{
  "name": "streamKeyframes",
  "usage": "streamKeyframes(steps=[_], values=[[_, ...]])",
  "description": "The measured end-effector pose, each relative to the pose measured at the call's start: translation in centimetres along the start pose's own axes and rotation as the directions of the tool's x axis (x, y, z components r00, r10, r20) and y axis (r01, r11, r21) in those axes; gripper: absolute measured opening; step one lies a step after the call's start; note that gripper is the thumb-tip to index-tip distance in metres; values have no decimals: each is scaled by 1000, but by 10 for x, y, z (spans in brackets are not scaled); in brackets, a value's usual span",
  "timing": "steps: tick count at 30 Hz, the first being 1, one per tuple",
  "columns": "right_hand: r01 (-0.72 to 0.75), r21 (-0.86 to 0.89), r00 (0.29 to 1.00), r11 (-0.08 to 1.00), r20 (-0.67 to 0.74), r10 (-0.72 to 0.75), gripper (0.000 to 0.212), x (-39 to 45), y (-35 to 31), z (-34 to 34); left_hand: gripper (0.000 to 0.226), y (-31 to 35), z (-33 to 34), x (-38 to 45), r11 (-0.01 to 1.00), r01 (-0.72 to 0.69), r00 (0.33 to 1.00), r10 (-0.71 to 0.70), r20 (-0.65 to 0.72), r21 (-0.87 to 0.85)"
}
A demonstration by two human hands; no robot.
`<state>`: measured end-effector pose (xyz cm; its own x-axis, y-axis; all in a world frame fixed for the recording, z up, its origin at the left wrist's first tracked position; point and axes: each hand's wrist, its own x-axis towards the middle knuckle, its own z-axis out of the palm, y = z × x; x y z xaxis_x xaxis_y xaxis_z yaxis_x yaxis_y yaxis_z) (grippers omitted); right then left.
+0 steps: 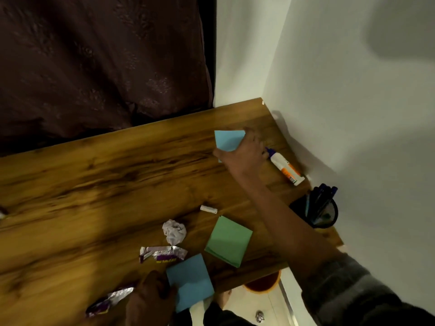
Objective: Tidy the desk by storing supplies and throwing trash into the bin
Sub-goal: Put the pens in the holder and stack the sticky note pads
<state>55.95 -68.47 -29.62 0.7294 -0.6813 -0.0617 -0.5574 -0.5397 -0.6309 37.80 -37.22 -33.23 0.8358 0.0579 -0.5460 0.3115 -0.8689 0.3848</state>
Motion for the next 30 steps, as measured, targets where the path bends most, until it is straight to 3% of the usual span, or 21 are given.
streamKeyframes(steps=[3,6,8,11,15,17,23,30], values=[[10,114,998,993,68,-17,115,-59,-9,-5,25,-7,9,12,998,-56,998,56,-31,-5],[-24,193,947,981,320,-39,119,-133,-4,-11,32,-15,14,16,996,-83,996,84,-21,21],[-29,185,891,982,449,-58,117,-178,6,-16,37,-18,16,17,991,-132,989,133,-69,15],[-42,118,844,992,535,-28,116,-227,20,-21,30,-14,10,13,989,-148,988,149,-50,16],[-48,19,845,999,533,31,119,-260,29,-24,22,-14,7,12,987,-160,986,159,-47,-18],[25,-44,866,999,500,0,121,-271,31,-21,19,-15,5,13,982,-187,981,186,-45,-13],[204,-306,952,930,282,-116,117,-306,36,10,21,-22,-1,17,978,-201,979,203,31,-63],[224,-432,957,874,265,-114,110,-325,38,34,16,-33,-6,12,962,-202,976,213,45,-184]])
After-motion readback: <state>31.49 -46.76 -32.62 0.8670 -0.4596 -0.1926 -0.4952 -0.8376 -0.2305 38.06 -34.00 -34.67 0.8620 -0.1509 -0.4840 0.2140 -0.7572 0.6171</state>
